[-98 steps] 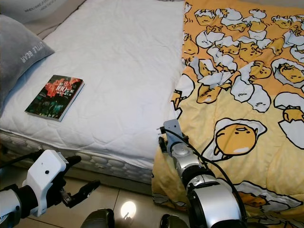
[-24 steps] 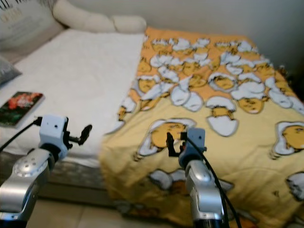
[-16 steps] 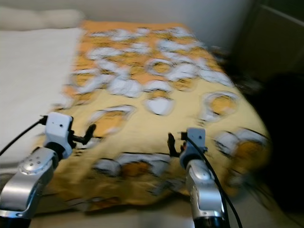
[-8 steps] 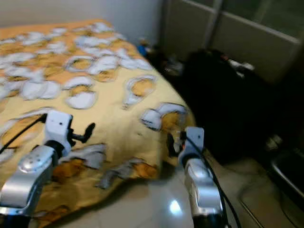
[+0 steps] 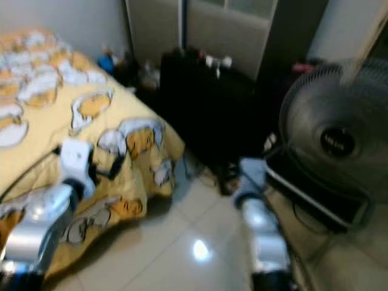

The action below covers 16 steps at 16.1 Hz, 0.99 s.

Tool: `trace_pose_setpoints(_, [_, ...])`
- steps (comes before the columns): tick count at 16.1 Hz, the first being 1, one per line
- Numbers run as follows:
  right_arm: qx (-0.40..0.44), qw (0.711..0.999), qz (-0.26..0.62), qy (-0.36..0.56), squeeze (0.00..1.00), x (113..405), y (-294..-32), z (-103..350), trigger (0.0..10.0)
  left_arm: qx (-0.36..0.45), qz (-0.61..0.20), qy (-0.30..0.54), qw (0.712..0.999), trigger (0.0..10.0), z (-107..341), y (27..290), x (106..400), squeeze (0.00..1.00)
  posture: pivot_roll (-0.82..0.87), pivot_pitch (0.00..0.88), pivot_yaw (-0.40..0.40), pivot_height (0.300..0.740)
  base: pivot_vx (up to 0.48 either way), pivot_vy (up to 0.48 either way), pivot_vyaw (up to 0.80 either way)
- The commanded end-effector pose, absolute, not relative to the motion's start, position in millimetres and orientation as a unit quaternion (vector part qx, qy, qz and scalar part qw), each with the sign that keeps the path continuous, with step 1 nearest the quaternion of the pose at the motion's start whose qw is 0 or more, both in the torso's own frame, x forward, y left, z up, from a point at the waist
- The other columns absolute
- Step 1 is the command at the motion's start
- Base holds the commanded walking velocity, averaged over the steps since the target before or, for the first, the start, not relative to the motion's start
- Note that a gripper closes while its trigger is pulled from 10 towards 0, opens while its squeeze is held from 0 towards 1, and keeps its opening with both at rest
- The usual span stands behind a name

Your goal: Clean up the room

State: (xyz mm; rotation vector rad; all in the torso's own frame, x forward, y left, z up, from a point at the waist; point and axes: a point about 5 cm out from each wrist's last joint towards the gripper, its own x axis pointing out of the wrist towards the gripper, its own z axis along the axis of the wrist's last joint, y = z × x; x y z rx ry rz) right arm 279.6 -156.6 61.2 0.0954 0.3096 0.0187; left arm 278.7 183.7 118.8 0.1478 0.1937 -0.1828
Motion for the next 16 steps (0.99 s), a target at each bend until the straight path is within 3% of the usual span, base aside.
trace_pose_setpoints(1, [0.050, 0.988, 0.020, 0.146, 0.00, 281.7, -149.1, 64.4, 10.0, 0.076, -0.088, 0.090, 0.989, 10.0, 121.9, 186.2, 280.2, 0.00, 0.07, 0.000, 0.011, 0.740, 0.000, 0.000, 0.00])
trace_pose_setpoints(4, [0.046, 0.988, 0.019, 0.145, 0.00, 282.2, -149.9, 64.6, 10.0, 0.072, -0.087, 0.085, 0.990, 10.0, 123.2, 185.3, 282.4, 0.01, 0.07, 0.000, 0.006, 0.740, 0.000, 0.000, 0.00])
trace_pose_setpoints(8, [0.033, 0.989, 0.007, 0.147, 0.00, 284.5, -151.9, 65.8, 10.0, 0.066, -0.090, 0.085, 0.990, 10.0, 122.7, 182.4, 284.5, 0.00, 0.07, 0.000, 0.004, 0.740, 0.281, 0.000, 0.00])
trace_pose_setpoints(11, [0.029, 0.988, 0.000, 0.153, 0.00, 284.9, -154.5, 63.8, 10.0, 0.062, -0.083, 0.086, 0.991, 10.0, 121.7, 184.7, 284.9, 0.00, 0.07, 0.000, 0.002, 0.740, 0.284, 0.000, -0.78])
trace_pose_setpoints(16, [0.004, 0.988, 0.008, 0.152, 0.00, 288.3, -156.8, 65.6, 10.0, 0.058, -0.087, 0.085, 0.991, 10.0, 119.1, 180.5, 286.4, 0.01, 0.05, 0.000, 0.004, 0.740, 0.284, 0.000, -0.16])
